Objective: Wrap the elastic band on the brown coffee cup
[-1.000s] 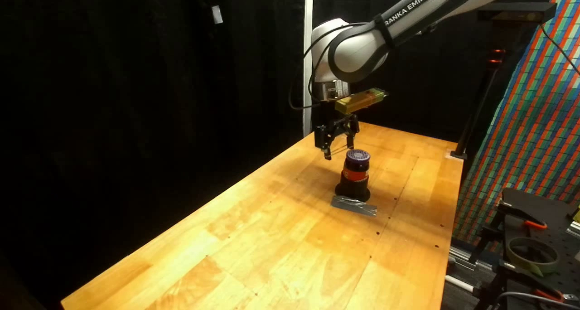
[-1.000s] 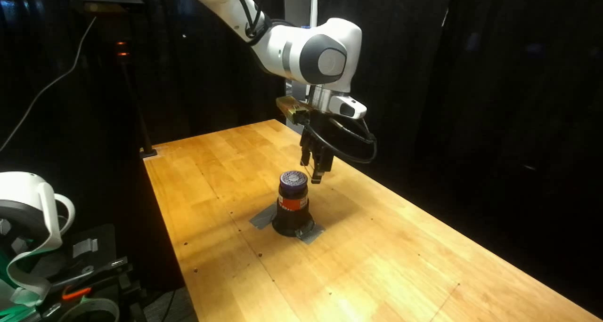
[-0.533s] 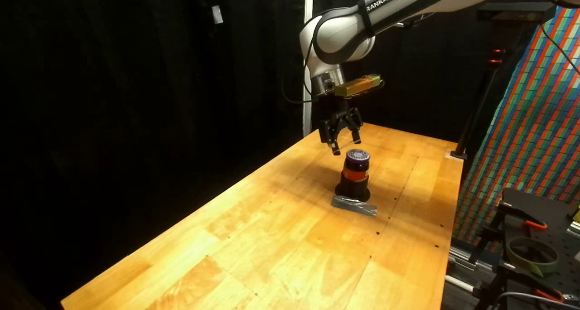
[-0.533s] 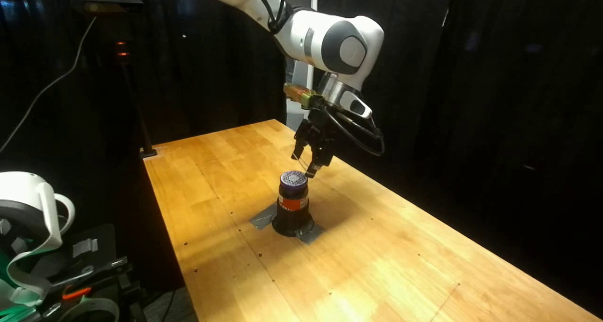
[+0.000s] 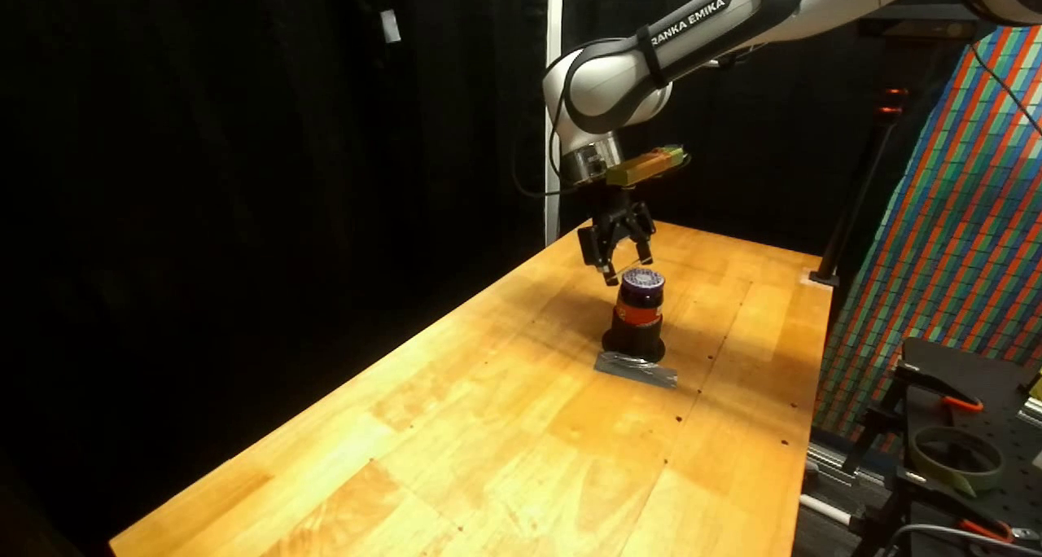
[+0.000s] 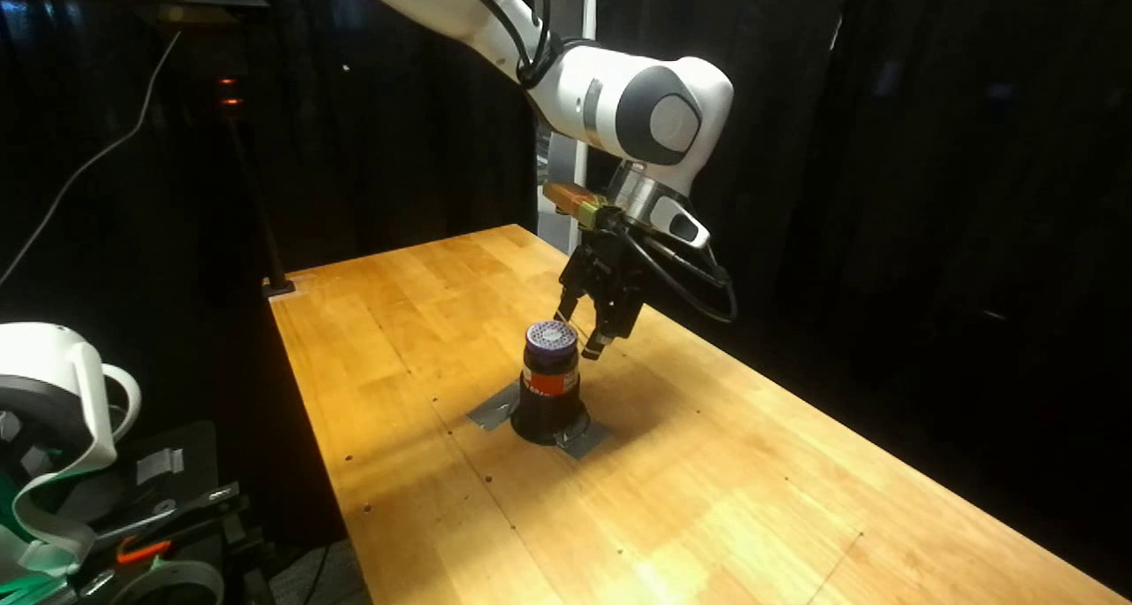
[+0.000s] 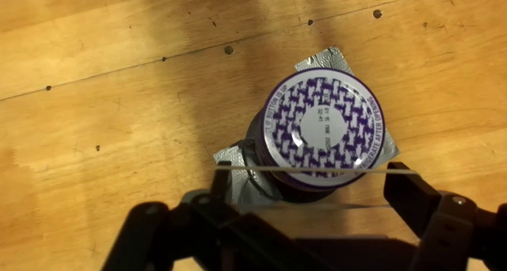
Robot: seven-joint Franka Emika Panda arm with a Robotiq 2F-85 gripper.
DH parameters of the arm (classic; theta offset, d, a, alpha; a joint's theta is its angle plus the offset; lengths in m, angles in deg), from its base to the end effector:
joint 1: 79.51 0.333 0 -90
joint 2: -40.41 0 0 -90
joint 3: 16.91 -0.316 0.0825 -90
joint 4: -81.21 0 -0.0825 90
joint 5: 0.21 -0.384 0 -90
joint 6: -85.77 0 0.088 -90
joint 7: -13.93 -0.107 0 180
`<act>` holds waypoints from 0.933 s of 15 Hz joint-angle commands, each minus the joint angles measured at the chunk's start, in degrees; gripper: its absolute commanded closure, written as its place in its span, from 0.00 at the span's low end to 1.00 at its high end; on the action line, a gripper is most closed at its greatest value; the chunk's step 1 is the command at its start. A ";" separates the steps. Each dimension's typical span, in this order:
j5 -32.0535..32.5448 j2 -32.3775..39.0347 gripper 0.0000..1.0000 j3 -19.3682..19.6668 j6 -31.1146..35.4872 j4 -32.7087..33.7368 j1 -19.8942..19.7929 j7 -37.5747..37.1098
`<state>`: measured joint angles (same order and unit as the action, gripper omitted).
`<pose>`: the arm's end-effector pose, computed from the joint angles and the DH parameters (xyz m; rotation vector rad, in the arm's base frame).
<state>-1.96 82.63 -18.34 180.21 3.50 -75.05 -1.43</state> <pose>0.6772 0.0698 0.2572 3.0177 -0.2681 -0.6867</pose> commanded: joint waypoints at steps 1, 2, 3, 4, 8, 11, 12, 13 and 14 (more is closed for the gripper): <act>-1.73 0.32 0.00 -1.06 -1.50 0.70 0.44 3.17; -2.07 0.09 0.00 -1.41 -1.37 0.27 0.64 3.52; -2.32 -0.50 0.00 -1.71 -1.06 -0.58 0.88 3.79; -2.26 -1.15 0.00 -1.87 -0.90 -1.42 1.11 3.98; -1.67 -3.87 0.00 -1.37 0.34 -5.40 1.40 4.29; -1.31 -6.51 0.00 -0.92 1.72 -9.29 1.47 3.79; -1.31 -7.47 0.00 -0.96 2.23 -10.70 1.48 3.86; -1.17 -8.64 0.00 -0.96 2.95 -12.46 1.65 3.69; -0.98 -9.96 0.00 -1.01 3.83 -14.56 1.83 3.78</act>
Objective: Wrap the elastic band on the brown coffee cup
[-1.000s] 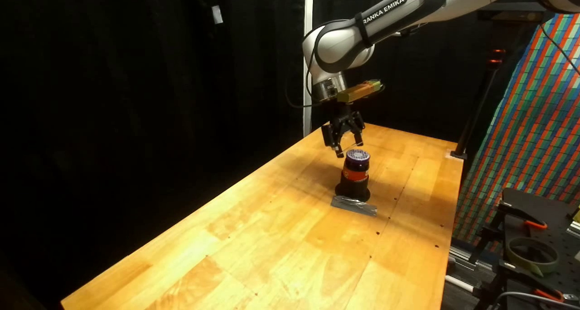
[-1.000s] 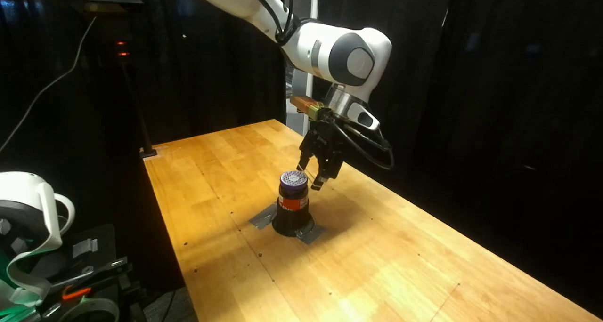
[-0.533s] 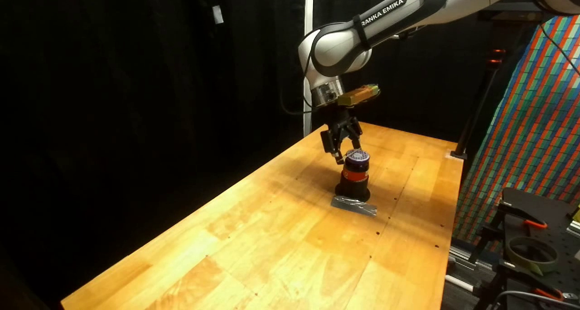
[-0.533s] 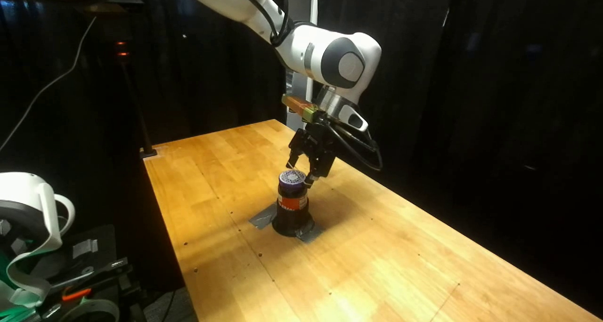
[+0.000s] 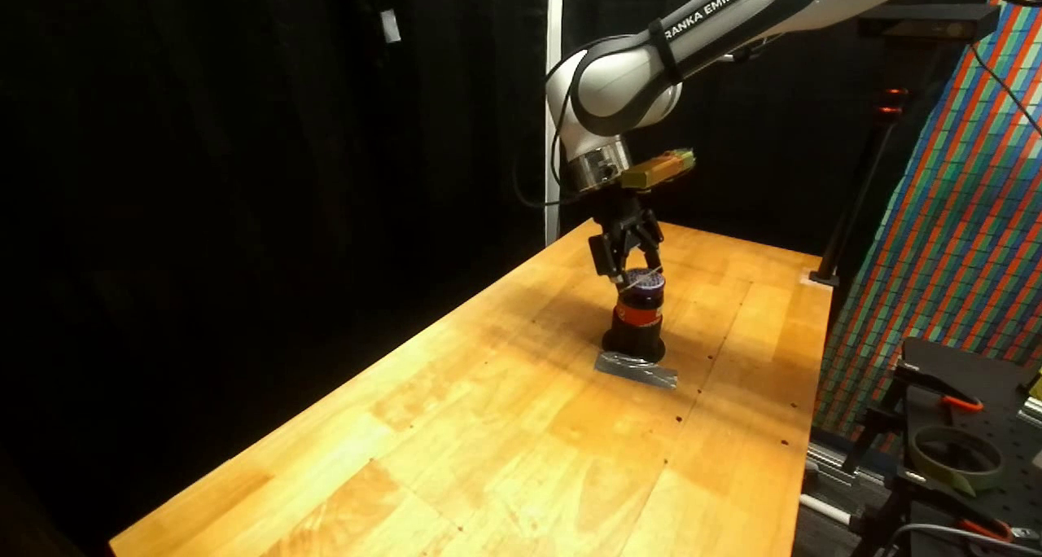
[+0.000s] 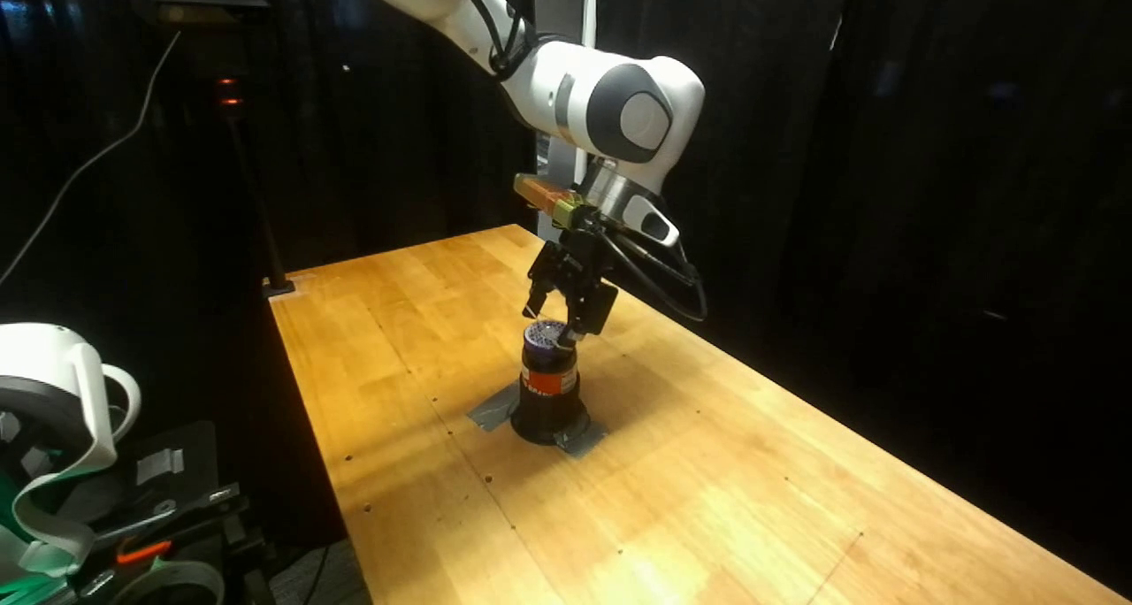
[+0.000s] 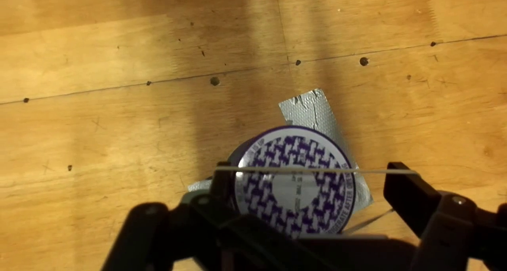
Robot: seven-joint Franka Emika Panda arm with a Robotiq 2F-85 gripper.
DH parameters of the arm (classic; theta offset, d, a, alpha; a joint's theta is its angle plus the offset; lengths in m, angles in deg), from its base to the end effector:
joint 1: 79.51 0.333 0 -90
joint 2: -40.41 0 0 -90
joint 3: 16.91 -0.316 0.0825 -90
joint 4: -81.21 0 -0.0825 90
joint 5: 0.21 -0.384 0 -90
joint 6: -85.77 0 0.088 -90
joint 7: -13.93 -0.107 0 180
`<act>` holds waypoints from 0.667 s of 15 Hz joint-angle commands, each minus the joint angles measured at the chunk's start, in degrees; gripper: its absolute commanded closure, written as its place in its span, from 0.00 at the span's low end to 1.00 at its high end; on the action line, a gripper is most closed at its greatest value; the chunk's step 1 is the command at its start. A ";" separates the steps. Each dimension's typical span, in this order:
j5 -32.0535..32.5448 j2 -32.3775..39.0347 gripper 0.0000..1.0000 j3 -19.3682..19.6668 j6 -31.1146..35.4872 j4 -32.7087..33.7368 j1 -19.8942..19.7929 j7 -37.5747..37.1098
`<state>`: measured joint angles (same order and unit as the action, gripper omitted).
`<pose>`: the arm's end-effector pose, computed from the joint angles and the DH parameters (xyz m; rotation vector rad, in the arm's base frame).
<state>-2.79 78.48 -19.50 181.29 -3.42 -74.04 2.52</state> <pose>0.6505 0.0923 0.2581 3.0414 -0.1164 -0.7434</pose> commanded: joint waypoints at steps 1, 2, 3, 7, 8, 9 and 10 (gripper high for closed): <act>0.01 -6.98 0.00 0.12 3.73 -9.50 0.97 -0.19; 0.06 -8.44 0.00 0.10 5.11 -11.79 1.11 -0.34; 0.10 -9.64 0.00 0.06 6.43 -13.75 1.23 -0.40; 0.59 -14.49 0.00 0.21 15.18 -23.63 1.96 -1.69; 1.28 -15.63 0.00 0.49 18.46 -26.14 2.31 -2.68; 1.79 -17.04 0.00 0.70 21.80 -28.88 2.59 -3.95; 2.70 -18.09 0.00 0.90 24.85 -31.17 2.79 -4.94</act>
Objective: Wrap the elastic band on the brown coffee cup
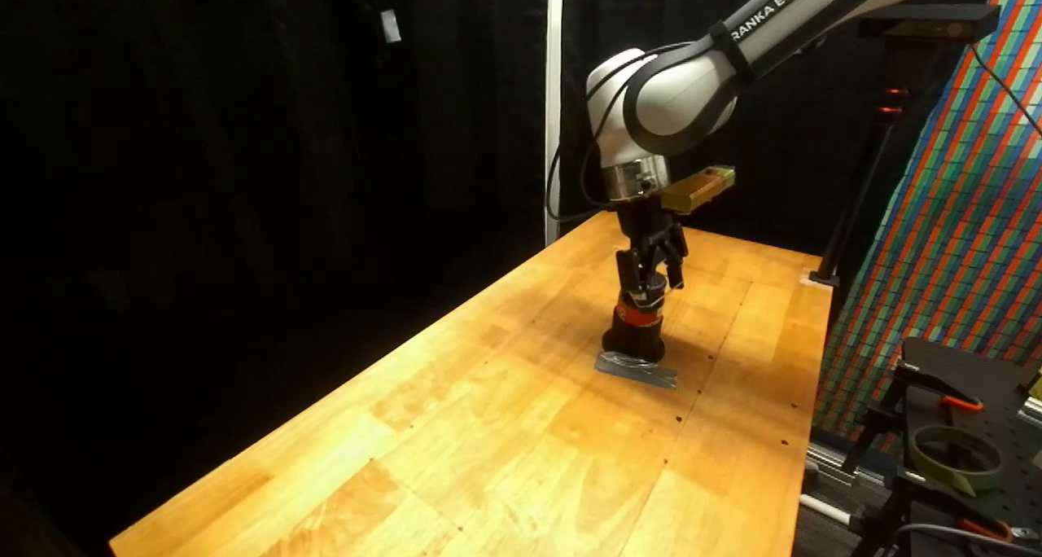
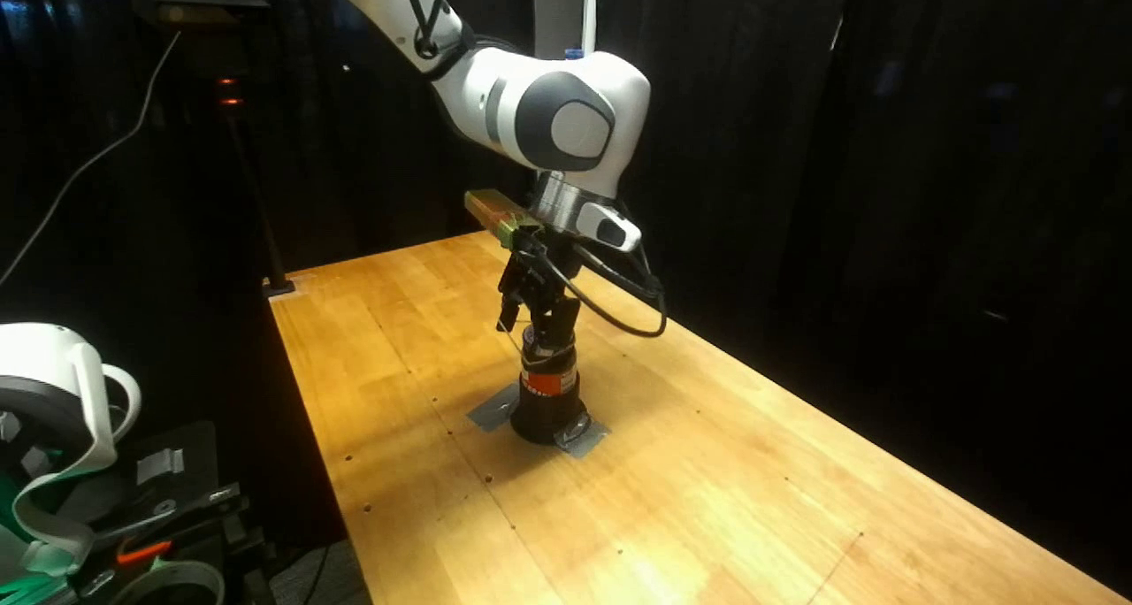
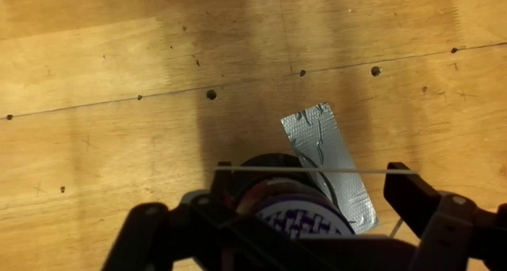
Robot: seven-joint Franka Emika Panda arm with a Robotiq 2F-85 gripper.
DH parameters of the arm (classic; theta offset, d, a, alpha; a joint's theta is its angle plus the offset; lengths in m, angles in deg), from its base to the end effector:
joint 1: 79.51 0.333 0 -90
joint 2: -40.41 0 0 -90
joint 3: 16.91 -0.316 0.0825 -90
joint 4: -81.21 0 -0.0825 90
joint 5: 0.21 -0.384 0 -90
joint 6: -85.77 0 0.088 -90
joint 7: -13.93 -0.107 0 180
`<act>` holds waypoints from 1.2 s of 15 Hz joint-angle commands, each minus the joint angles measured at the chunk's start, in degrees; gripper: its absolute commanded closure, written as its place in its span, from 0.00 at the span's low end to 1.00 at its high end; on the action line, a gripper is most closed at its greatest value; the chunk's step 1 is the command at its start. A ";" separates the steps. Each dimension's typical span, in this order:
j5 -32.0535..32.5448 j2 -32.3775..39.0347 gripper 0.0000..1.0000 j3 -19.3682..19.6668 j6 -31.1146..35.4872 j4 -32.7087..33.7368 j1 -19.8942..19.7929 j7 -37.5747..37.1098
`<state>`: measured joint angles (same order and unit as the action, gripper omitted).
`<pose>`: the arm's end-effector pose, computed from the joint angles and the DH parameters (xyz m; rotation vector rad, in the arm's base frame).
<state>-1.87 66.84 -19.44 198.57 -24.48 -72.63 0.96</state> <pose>0.5942 0.0991 0.2531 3.0731 -0.1217 -0.5266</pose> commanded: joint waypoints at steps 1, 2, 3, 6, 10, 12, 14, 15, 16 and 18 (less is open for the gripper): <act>2.71 -7.56 0.00 1.10 10.53 -12.41 1.55 -4.76; 3.55 -8.65 0.00 1.42 14.04 -14.75 1.75 -6.74; 4.53 -9.80 0.00 1.79 18.21 -17.32 2.04 -8.95; 8.56 -13.13 0.00 3.18 28.22 -23.97 3.22 -15.84; 11.86 -15.77 0.00 4.70 40.31 -31.27 4.16 -24.36; 11.24 -16.75 0.00 4.79 46.10 -34.71 4.17 -26.91; 8.07 -16.34 0.00 4.25 53.49 -37.39 3.58 -28.09; 7.55 -16.17 0.00 4.57 56.95 -38.60 3.91 -29.13; 7.80 -16.21 0.00 5.48 59.77 -39.78 4.64 -30.09; 11.35 -16.77 0.00 7.52 63.08 -41.94 5.60 -32.75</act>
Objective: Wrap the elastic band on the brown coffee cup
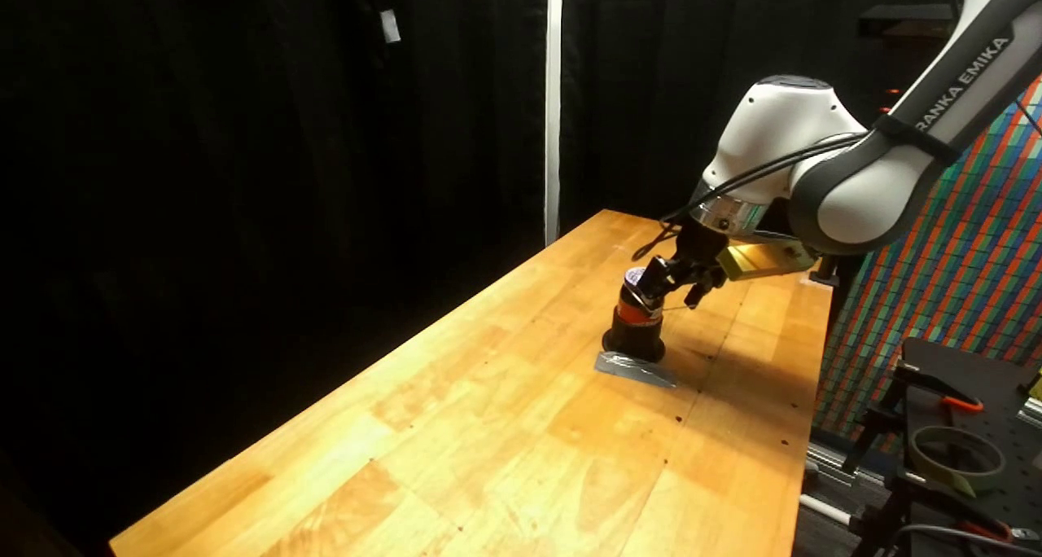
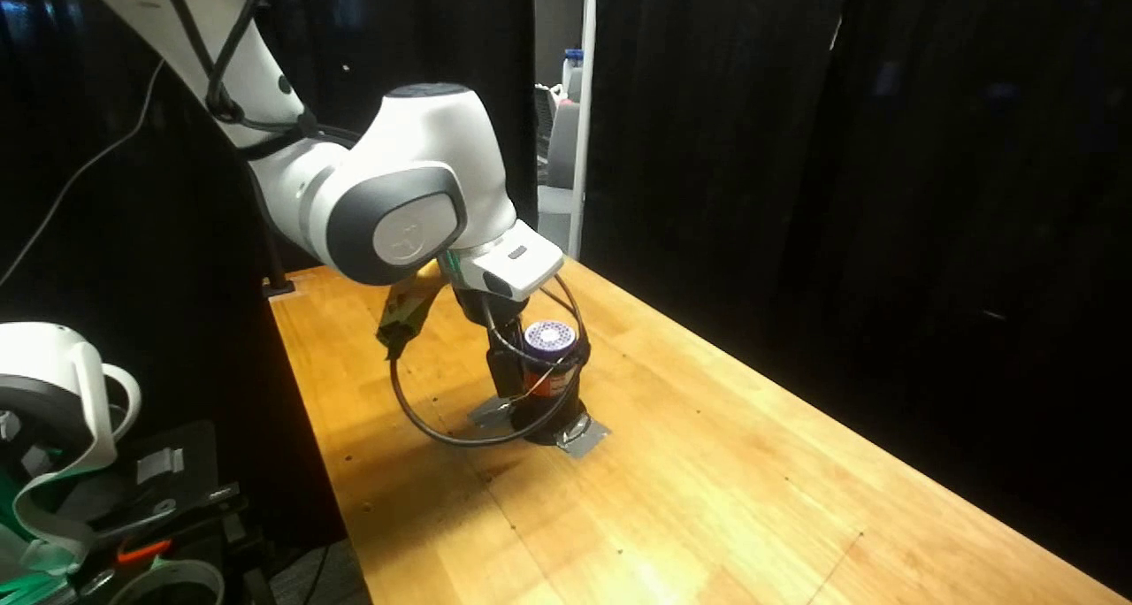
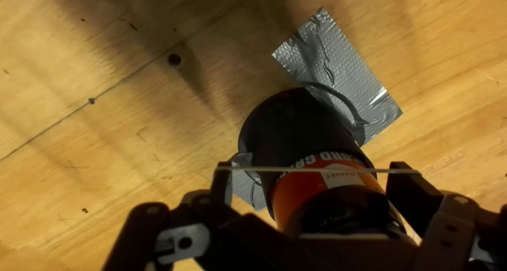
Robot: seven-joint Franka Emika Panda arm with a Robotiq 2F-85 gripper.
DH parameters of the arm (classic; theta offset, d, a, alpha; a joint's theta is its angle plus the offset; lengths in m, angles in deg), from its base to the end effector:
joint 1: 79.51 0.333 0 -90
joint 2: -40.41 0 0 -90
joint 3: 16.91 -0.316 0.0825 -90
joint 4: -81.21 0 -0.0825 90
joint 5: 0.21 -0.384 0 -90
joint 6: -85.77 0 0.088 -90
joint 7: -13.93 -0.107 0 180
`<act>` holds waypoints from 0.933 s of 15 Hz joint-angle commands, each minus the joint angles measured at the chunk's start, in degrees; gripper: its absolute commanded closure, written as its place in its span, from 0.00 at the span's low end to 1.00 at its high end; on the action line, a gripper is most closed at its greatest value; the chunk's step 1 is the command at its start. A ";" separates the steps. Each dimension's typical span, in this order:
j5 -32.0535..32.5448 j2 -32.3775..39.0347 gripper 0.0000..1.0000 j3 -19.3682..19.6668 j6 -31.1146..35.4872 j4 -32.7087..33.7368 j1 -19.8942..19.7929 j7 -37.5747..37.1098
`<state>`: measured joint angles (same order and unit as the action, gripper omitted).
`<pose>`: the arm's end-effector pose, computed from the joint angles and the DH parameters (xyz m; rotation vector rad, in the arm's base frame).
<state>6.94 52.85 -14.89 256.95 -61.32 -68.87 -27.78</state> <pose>0.4928 0.0832 0.2324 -2.9547 0.6841 -0.4183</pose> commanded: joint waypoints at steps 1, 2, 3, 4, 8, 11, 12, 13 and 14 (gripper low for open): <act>4.14 -3.29 0.13 4.80 5.27 -5.99 3.11 -4.79; 5.97 -3.74 0.27 6.53 5.15 -6.53 4.40 -5.54; 8.28 -4.55 0.34 8.41 4.77 -7.23 5.96 -6.43; 9.76 -5.41 0.41 9.20 4.12 -7.82 6.78 -6.78; 15.70 -8.79 0.73 11.92 3.68 -10.32 8.52 -7.29; 21.01 -10.44 0.89 13.74 6.84 -12.42 9.06 -9.59; 22.54 -10.79 0.91 14.02 7.95 -13.07 9.09 -10.30; 25.43 -10.88 0.92 15.12 9.82 -13.39 9.37 -12.23; 28.24 -11.01 0.92 16.19 11.16 -13.52 9.52 -14.05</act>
<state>28.65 44.56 -1.90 264.07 -71.57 -60.64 -37.10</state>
